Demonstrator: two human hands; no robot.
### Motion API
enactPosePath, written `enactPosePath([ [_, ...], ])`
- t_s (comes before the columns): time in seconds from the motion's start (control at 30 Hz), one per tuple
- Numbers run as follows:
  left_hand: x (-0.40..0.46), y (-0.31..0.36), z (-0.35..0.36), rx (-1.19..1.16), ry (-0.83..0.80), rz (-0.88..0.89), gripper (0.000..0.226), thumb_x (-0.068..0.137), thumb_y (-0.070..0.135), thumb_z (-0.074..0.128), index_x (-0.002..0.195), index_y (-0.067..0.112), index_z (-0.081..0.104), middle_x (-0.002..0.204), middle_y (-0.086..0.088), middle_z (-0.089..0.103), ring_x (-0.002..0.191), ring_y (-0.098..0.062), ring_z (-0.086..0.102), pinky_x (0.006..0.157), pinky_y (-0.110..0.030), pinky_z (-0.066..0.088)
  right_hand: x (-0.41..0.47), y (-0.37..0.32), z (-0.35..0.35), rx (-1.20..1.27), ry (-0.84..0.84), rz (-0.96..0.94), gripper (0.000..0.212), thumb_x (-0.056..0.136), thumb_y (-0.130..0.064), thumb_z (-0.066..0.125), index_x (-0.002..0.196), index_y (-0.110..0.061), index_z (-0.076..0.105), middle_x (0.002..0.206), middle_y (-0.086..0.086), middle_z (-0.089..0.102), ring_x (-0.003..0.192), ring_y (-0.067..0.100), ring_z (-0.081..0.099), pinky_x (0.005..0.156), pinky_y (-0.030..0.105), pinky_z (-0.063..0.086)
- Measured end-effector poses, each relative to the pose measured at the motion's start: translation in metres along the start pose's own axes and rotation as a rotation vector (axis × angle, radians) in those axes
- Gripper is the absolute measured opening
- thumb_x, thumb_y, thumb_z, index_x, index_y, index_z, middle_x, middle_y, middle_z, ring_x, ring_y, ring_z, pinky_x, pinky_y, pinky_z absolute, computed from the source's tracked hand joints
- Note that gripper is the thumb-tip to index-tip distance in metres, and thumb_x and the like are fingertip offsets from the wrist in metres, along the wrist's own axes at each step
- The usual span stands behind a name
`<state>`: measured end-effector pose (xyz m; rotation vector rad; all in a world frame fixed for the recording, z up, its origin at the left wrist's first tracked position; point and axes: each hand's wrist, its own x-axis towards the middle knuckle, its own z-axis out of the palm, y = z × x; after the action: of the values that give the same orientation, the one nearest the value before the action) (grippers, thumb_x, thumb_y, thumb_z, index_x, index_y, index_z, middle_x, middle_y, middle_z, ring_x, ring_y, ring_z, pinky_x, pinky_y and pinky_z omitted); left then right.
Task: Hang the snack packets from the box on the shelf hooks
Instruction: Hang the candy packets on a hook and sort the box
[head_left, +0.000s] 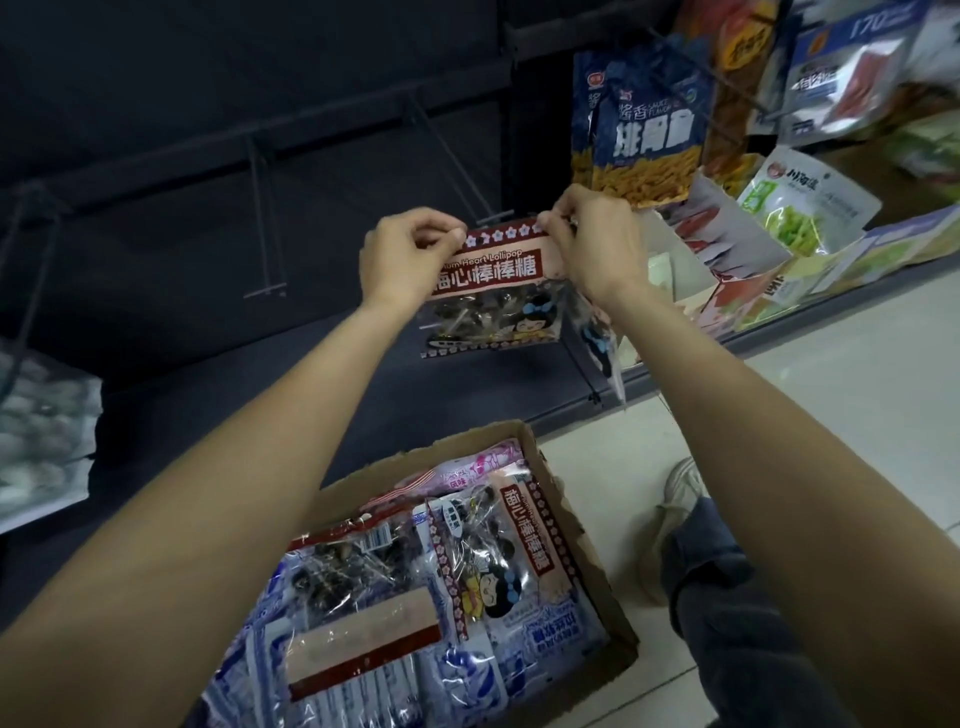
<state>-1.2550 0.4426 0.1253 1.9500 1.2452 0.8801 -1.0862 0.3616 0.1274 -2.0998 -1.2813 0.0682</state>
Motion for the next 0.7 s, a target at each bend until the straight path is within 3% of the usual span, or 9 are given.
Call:
enactPosePath([
  [0.13,0.009,0.008,0.005,0.160,0.050,0.103,0.006,0.087,0.035,0.064,0.086,0.034,0.069,0.085,0.019,0.068,0.087,0.000,0.063,0.083,-0.029,0.052,0.005,0.001,0.007,-0.036,0.015,0.075,0.029,0.097,-0.036,0.049,0.107,-0.012,0.062,0.106,0.012,0.067,0.100,0.032,0.060,0.071,0.032,0.035],
  [0.4,0.029,-0.003,0.011,0.371,0.127,0.166,0.015,0.091,0.039,0.057,0.097,0.031,0.068,0.097,0.013,0.070,0.093,-0.007,0.063,0.076,-0.026,0.044,0.018,0.002,0.011,-0.073,-0.001,0.013,0.033,0.094,-0.038,0.055,0.110,-0.010,0.062,0.107,0.014,0.066,0.100,0.032,0.061,0.073,0.032,0.041],
  [0.53,0.053,-0.001,0.011,0.478,0.234,0.101,0.017,0.093,0.037,0.055,0.103,0.030,0.067,0.101,0.008,0.070,0.096,-0.016,0.064,0.074,-0.030,0.044,0.018,0.021,0.006,-0.076,-0.007,-0.003,0.045,0.086,-0.041,0.067,0.115,-0.010,0.055,0.102,0.019,0.066,0.095,0.037,0.061,0.075,0.043,0.049],
  [0.6,0.058,-0.003,0.014,0.419,0.279,0.094,0.017,0.091,0.035,0.058,0.104,0.029,0.065,0.102,0.009,0.069,0.099,-0.017,0.063,0.080,-0.032,0.045,0.009,0.035,-0.001,-0.158,-0.001,-0.022,0.038,0.086,-0.038,0.068,0.104,-0.005,0.061,0.091,0.021,0.065,0.089,0.040,0.060,0.068,0.040,0.044],
  [0.7,0.032,-0.010,0.021,0.365,0.347,0.183,0.024,0.088,0.031,0.059,0.111,0.025,0.060,0.115,0.007,0.060,0.112,-0.016,0.050,0.091,-0.026,0.032,-0.014,0.049,-0.013,-0.164,-0.075,-0.144,0.032,0.086,-0.038,0.067,0.087,-0.006,0.068,0.076,0.016,0.063,0.079,0.038,0.059,0.060,0.036,0.040],
])
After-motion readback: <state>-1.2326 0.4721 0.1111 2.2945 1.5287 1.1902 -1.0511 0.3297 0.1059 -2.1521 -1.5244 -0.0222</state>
